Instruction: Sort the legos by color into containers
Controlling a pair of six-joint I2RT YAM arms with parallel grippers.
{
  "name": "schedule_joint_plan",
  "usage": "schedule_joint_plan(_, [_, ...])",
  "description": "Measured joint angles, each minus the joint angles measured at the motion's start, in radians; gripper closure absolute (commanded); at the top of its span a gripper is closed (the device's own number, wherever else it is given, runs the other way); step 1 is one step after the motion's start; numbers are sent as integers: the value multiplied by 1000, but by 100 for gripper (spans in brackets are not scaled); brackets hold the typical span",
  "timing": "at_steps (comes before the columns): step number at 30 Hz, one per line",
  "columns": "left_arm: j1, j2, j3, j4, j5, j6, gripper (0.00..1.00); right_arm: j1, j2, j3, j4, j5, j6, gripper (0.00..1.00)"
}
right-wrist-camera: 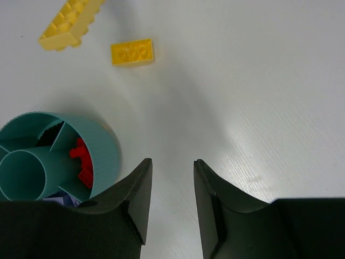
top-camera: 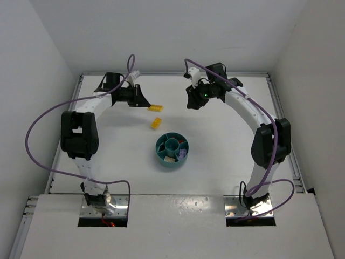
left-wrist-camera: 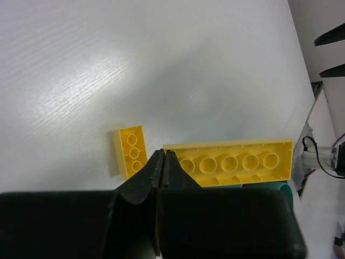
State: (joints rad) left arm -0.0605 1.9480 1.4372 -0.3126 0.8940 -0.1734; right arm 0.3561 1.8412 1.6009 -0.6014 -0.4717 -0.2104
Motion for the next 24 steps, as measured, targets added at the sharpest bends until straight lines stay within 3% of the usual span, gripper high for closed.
schedule_joint_plan(5, [1, -103, 0, -29, -77, 63, 97, 0, 0, 0, 0, -1, 0, 63])
schedule_joint_plan(10, [-41, -238, -6, -84, -271, 181, 98, 0, 0, 0, 6, 2, 2, 63])
schedule_joint_plan(17, [-237, -507, -90, -90, -539, 367, 98, 0, 0, -5, 39, 26, 44, 63])
schedule_joint_plan(24, [-408, -668, -242, -84, -745, 518, 98, 0, 0, -24, 59, 67, 79, 63])
